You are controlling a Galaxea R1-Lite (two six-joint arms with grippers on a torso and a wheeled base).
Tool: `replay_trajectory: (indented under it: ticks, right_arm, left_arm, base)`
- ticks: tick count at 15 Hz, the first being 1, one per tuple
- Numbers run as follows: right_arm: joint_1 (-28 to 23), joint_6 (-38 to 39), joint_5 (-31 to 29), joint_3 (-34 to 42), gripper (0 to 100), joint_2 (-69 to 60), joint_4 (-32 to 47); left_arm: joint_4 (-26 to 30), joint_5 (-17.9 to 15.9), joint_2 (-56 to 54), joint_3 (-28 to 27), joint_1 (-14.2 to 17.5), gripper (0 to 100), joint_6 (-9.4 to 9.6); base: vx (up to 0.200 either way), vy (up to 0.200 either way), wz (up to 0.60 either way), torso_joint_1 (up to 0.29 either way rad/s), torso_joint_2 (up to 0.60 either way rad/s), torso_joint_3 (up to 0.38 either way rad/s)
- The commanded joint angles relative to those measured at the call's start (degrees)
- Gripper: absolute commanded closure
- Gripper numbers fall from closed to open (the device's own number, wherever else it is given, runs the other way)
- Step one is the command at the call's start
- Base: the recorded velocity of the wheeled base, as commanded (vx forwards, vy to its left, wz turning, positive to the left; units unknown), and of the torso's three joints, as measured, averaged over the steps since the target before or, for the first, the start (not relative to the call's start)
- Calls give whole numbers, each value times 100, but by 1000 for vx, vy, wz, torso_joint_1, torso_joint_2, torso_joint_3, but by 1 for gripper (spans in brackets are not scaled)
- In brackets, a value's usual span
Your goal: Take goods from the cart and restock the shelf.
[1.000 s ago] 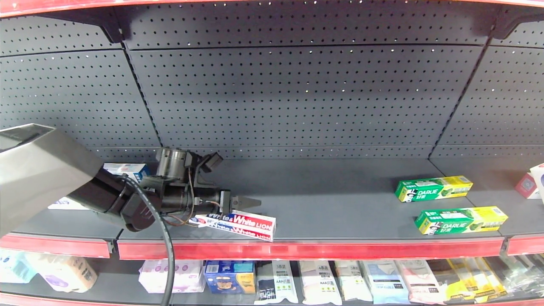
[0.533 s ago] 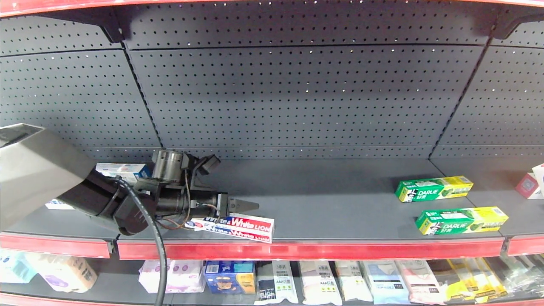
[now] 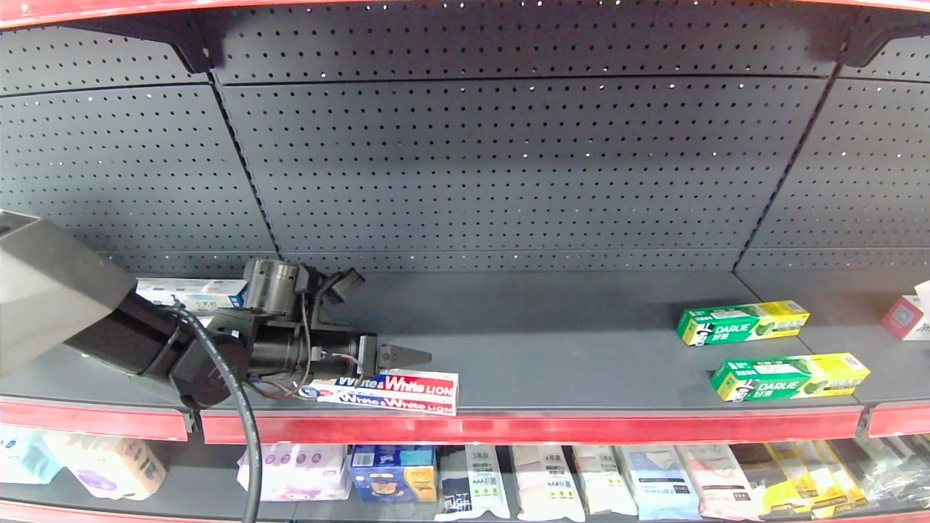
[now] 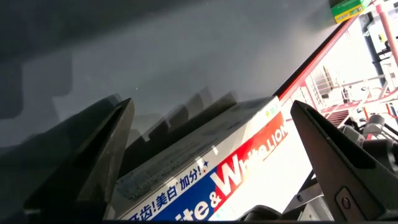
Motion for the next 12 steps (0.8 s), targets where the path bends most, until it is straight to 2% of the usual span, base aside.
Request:
replay_trajectory:
  ticks: [1,12]
  right_arm:
    - [-1,-3,-2,-2,100,-24,6]
    - [-1,-3,-2,-11,100,11,-3]
  left_arm:
    - [-31,-12,-102,44,-12,0,3]
    - [-22,-29,-199,228,-179,0,-6]
  base:
    - [0,0,0,0,0,0]
    - [0,0,0,0,0,0]
